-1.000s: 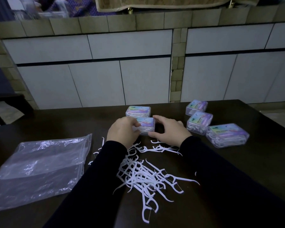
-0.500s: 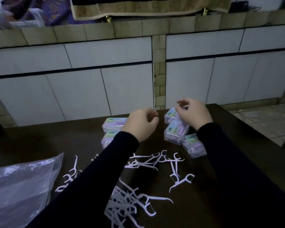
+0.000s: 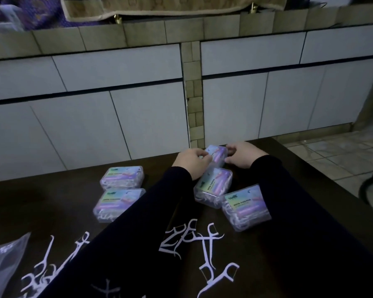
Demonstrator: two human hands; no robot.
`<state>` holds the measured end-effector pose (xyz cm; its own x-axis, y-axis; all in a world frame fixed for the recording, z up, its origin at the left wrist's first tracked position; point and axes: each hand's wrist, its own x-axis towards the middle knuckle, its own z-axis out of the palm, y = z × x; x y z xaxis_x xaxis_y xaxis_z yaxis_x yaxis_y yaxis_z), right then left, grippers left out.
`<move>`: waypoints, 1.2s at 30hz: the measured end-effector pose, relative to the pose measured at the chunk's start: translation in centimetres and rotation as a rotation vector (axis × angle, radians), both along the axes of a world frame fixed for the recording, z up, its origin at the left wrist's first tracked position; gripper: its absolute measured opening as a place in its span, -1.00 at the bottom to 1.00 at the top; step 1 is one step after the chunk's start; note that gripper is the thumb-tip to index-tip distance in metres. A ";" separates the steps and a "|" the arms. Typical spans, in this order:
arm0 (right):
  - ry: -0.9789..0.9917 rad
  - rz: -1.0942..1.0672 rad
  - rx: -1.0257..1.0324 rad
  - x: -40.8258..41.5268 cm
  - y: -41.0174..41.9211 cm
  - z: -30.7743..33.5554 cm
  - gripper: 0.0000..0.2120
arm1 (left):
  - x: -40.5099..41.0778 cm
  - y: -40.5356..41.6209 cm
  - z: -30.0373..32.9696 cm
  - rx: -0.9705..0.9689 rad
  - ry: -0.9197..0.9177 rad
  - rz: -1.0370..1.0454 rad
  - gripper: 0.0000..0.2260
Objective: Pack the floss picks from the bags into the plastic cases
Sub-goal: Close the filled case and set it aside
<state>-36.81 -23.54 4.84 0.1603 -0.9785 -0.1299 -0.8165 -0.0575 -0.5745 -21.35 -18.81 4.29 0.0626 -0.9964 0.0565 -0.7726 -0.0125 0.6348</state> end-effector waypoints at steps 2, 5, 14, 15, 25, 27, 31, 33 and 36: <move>0.007 -0.042 -0.050 0.0 -0.4 -0.2 -0.58 | -0.1 -0.3 -0.3 -0.045 0.040 0.025 -0.69; -0.060 -0.093 -0.170 0.4 -0.2 0.1 -0.59 | 0.3 0.2 0.1 -0.089 0.135 0.067 -0.60; -0.282 0.075 -0.413 6.6 5.9 2.7 -0.56 | 5.8 7.2 2.2 -0.338 0.212 0.209 -0.53; -0.307 0.116 -0.413 7.2 6.8 2.7 -0.57 | 6.7 8.4 2.1 -0.352 0.216 0.214 -0.54; -0.668 0.411 -0.246 10.6 12.7 -0.7 -0.75 | 12.5 17.8 0.4 -0.304 0.355 0.293 -0.51; -0.755 0.393 -0.246 9.8 13.1 -1.0 -0.77 | 11.9 17.7 0.3 -0.250 0.417 0.254 -0.62; -0.785 0.382 -0.244 8.2 13.7 -1.2 -0.83 | 10.0 17.1 -0.7 -0.147 0.537 0.165 -0.56; -0.749 0.377 -0.264 7.8 13.8 -1.3 -0.83 | 9.4 16.8 -1.3 -0.113 0.547 0.133 -0.41; -0.651 0.367 -0.263 7.6 13.4 -1.8 -0.80 | 9.4 16.6 -1.9 -0.070 0.500 0.114 -0.45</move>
<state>-29.19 -10.12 3.08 0.4429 -0.8339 0.3292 -0.2236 -0.4583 -0.8602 -11.90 -2.19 2.34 0.2071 -0.9766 0.0579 -0.3704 -0.0235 0.9286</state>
